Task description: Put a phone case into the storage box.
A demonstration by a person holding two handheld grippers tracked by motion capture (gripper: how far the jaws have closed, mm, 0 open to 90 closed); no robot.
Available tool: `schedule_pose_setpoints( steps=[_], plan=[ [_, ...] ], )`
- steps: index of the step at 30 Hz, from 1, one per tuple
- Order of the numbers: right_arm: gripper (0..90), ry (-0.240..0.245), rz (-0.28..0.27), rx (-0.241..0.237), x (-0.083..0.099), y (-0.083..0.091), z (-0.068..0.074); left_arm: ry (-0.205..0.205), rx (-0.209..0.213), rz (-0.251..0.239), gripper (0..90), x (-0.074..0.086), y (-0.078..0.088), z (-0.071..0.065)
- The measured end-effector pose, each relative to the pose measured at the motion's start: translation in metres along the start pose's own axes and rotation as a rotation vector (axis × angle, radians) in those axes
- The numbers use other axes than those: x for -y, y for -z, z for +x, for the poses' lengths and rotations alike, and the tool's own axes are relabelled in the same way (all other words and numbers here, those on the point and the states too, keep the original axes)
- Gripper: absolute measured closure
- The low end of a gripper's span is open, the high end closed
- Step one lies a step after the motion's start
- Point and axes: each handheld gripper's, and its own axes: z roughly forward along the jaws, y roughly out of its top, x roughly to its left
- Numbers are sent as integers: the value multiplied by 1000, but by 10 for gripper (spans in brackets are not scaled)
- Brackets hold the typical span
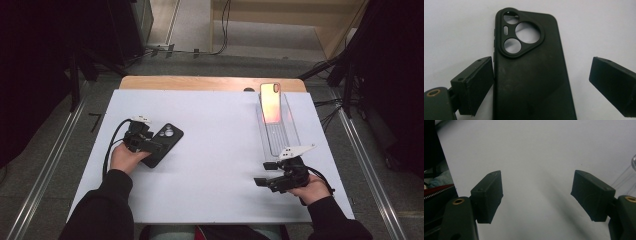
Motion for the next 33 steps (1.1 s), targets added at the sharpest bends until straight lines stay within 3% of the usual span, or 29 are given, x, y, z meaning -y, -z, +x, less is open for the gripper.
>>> schedule_pose_setpoints(
  steps=[3,12,20,33],
  plan=[
    [232,-1,1,0,0,0,0,-15,-30,28,56,2,-6,-2],
    [232,1,5,2,0,-1,0,-52,-81,-16,55,10,-9,-8],
    [232,4,7,0,0,-1,1,-142,-178,-18,66,16,-15,-19],
    [232,8,12,0,0,-2,1,-117,-200,-38,127,17,-14,-20]
  ],
)
